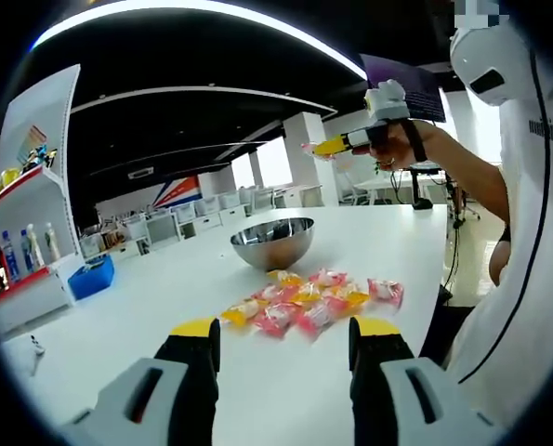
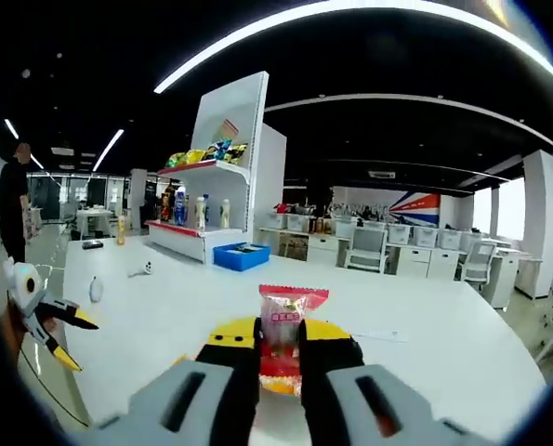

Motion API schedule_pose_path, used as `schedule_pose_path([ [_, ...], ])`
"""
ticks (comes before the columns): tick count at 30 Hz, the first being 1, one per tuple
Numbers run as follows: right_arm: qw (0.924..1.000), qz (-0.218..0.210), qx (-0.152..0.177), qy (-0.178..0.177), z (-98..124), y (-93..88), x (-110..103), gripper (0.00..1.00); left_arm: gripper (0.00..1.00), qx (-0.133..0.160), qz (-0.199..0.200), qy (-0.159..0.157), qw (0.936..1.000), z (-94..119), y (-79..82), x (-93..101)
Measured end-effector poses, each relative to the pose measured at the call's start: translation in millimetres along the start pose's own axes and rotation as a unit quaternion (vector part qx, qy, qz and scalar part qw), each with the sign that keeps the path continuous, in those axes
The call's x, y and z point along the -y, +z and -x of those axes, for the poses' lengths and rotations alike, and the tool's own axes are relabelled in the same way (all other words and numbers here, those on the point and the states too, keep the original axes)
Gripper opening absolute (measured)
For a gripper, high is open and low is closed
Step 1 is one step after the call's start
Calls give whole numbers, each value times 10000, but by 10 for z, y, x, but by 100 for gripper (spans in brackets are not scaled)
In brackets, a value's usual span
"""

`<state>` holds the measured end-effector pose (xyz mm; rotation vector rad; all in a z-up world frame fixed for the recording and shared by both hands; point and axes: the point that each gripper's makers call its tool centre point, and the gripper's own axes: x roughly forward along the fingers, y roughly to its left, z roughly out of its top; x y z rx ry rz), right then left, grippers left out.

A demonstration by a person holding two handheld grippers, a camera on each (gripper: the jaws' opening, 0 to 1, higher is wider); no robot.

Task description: Pick up the marshmallows scattered on the table and place them into the bowl on the table

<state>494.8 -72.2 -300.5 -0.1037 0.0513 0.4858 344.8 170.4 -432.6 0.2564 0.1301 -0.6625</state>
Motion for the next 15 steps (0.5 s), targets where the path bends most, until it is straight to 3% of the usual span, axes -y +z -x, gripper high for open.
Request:
schedule_pose_path([
  [15,9998,143,-51,135,-527,-21,99,16,56,-15,-10,86,10000,27,13,9],
])
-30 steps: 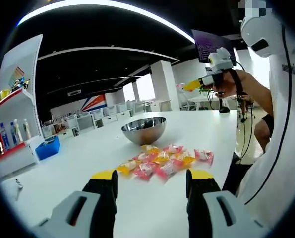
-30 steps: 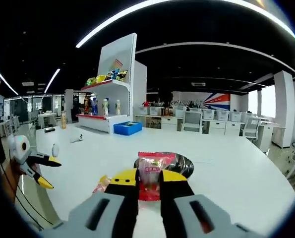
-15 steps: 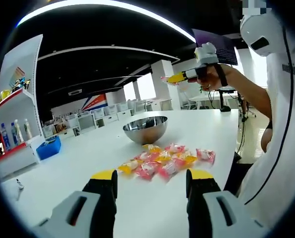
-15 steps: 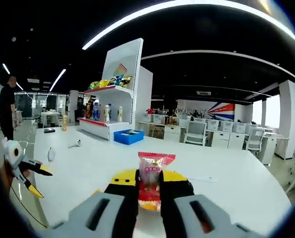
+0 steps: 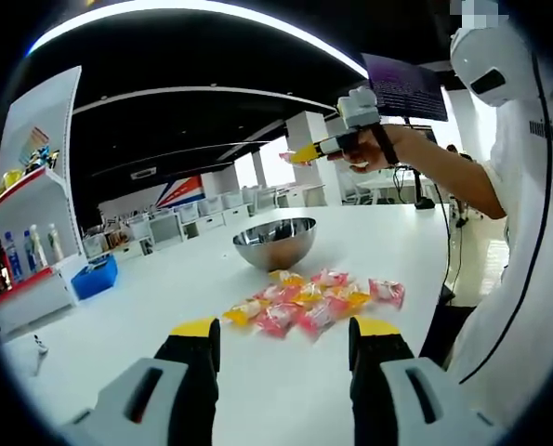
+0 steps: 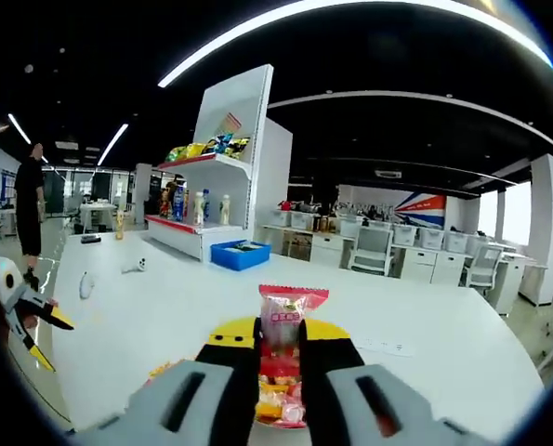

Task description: Pick up the marshmallows scattered on the table and place them into the bowl on the table

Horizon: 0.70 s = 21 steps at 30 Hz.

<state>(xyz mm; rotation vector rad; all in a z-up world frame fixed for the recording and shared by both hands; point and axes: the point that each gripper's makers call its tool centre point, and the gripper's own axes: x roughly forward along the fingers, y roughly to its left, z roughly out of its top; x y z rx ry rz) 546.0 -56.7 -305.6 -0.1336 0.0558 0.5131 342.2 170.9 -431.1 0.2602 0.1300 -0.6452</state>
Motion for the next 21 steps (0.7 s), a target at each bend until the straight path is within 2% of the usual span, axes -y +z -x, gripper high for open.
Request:
schedule_pose_path([
  [9,9998,96,-148,57,-361,-192,70,16,56,65,-56,29,10000,45,56,16],
  [16,9979,-85,-630,129,-641,-620,113,16,56,54,-19,42,10000,54,26,12],
  [21,9964,-174,-810,205,-815,-834,94,16,56,43,-29,37,10000,52,24,9],
])
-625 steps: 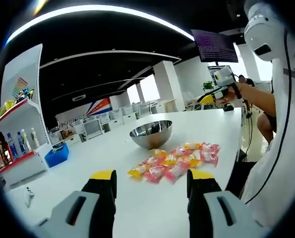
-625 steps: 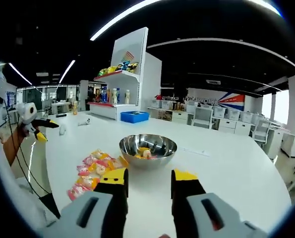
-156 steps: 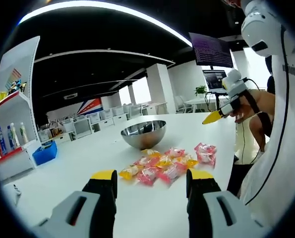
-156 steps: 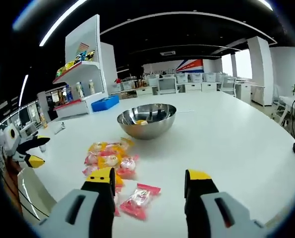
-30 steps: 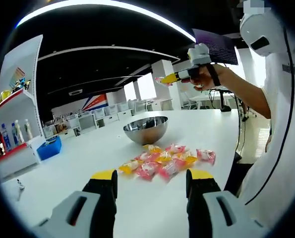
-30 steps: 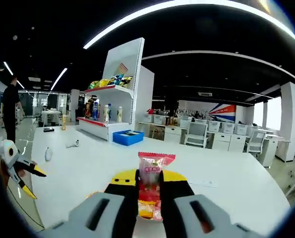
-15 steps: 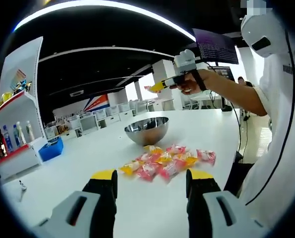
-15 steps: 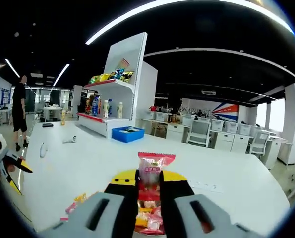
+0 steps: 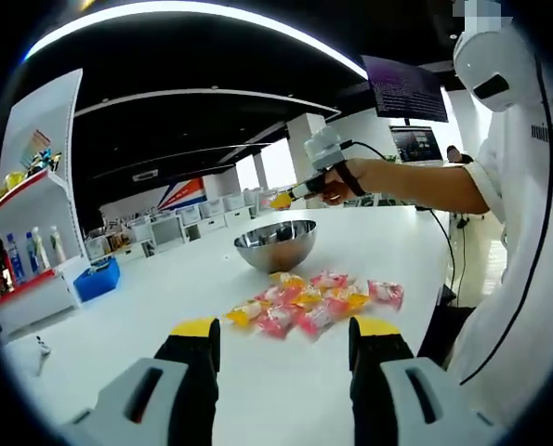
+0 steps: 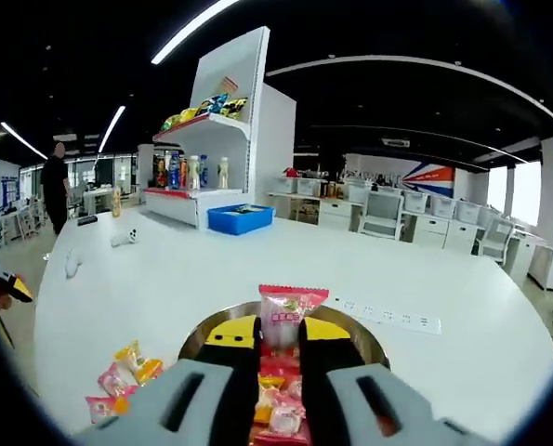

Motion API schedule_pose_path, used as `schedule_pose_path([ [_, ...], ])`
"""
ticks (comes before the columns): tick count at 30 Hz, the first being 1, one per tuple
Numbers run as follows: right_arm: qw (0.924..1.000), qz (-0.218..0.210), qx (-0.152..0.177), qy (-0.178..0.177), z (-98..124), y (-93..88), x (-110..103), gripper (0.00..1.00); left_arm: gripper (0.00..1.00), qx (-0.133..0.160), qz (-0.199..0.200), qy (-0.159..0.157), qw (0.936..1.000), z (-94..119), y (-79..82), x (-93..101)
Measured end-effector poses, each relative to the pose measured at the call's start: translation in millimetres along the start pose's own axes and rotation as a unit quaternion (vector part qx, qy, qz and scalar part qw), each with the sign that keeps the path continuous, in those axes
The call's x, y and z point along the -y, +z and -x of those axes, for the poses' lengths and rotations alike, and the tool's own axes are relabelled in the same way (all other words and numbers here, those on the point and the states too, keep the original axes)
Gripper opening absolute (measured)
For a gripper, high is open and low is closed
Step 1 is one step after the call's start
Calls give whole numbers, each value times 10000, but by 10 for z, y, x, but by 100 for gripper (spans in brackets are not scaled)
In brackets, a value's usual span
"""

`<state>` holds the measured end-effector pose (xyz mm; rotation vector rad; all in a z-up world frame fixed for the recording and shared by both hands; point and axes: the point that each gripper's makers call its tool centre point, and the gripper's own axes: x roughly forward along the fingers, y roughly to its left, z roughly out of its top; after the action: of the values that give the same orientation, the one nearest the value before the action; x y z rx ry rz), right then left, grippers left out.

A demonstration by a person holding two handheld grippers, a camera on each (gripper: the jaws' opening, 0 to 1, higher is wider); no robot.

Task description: Pick up the marshmallows scattered on the table and place them into the bowl on the table

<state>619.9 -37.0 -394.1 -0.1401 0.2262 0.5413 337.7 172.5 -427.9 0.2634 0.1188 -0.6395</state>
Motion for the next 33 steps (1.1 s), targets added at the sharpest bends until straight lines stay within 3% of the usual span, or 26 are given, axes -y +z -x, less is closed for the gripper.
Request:
schedule_pose_path([
  [4,9995,-8,-304,7,-79,-197,-22,16,56,0,-13,18,10000,13,8,-12],
  [8,9995,-43,-328,20,-54,-236,-60,18,56,10,6,80,10000,39,11,-47],
  [13,9997,-68,-227,25,-31,-164,-58,27,56,-15,12,83,10000,35,-8,-49],
  [24,9999,50,-88,-60,168,-38,-49,27,56,17,12,59,10000,44,-7,-18],
  [33,9998,113,168,-15,339,171,-47,28,56,63,-14,41,10000,48,25,14],
])
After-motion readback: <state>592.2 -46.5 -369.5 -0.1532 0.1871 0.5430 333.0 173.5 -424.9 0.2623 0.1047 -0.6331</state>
